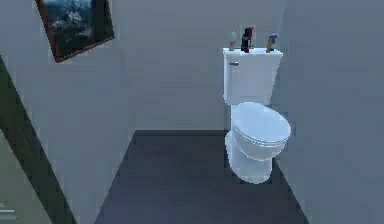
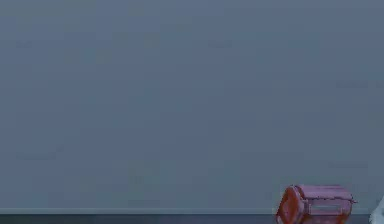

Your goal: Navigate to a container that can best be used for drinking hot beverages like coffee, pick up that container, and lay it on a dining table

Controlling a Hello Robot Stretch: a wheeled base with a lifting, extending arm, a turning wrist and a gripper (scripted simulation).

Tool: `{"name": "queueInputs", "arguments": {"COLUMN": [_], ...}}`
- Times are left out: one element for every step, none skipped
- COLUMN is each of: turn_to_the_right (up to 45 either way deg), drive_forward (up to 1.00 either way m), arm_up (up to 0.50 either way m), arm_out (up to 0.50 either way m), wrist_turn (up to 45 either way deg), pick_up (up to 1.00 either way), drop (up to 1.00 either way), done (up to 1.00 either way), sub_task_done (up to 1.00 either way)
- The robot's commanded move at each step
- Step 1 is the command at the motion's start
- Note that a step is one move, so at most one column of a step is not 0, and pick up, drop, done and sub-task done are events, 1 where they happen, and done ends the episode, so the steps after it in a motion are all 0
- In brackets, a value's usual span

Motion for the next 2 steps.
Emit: {"name": "queueInputs", "arguments": {"turn_to_the_right": [45.0, 45.0], "drive_forward": [0.00, 0.00], "arm_up": [0.00, 0.00], "arm_out": [0.00, 0.00], "wrist_turn": [0.0, 0.0], "pick_up": [0.00, 0.00], "drop": [0.00, 0.00], "done": [0.00, 0.00], "sub_task_done": [0.00, 0.00]}}
